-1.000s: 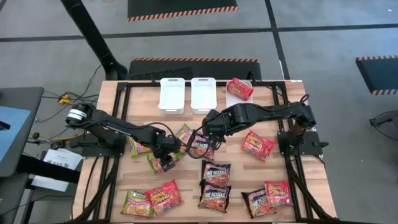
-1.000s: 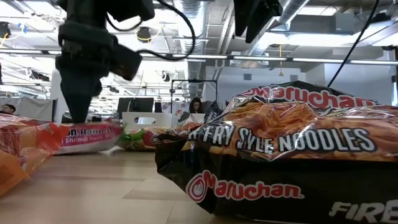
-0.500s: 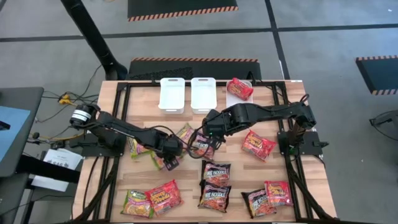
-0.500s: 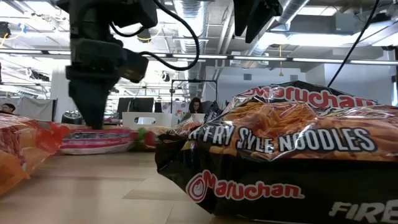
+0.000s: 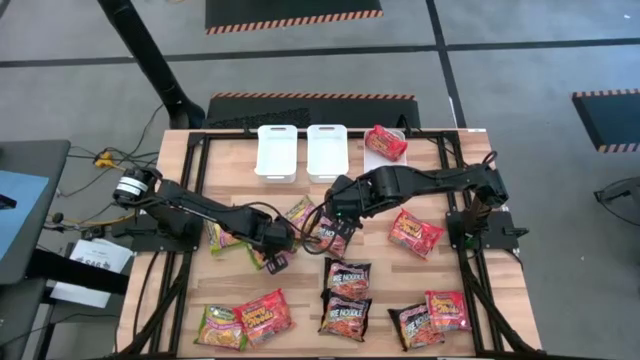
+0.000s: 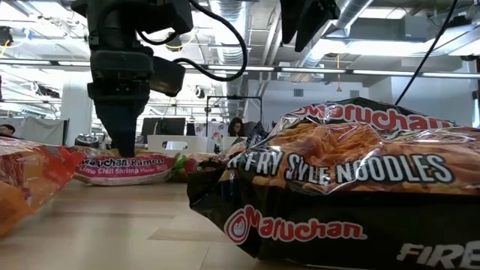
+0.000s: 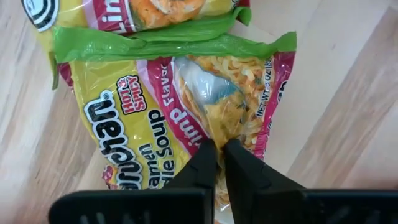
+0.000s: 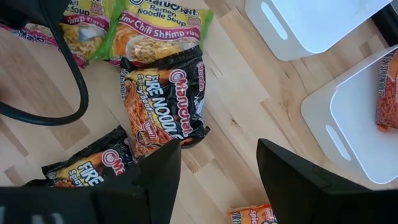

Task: Sort Maruchan noodles
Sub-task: Put the green noodle pack into the left white bin

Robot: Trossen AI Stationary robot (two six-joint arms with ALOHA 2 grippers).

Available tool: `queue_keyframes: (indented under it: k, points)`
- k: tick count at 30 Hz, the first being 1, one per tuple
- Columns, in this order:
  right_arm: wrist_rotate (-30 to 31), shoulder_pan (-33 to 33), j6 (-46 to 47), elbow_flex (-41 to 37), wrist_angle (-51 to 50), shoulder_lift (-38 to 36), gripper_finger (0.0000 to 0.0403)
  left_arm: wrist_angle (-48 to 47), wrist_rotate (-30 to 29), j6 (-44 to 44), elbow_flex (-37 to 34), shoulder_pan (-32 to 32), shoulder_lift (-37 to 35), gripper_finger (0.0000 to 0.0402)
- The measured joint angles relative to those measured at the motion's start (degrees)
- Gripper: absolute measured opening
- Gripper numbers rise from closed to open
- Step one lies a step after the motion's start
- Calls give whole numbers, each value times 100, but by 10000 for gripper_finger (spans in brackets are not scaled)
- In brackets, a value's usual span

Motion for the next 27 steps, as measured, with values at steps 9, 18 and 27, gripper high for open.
queue_keyframes:
  k: [9, 18, 27]
  points:
    - [103, -17, 9, 0, 96, 0, 234, -918, -237, 197, 389, 30, -836, 0]
    - [113, -17, 7, 0, 106, 0, 234, -1028, -1159, 272, 391, 78, -1647, 0]
    - [112, -17, 4, 0, 294, 0, 234, -1027, -2389, 1534, 408, 603, -2394, 0]
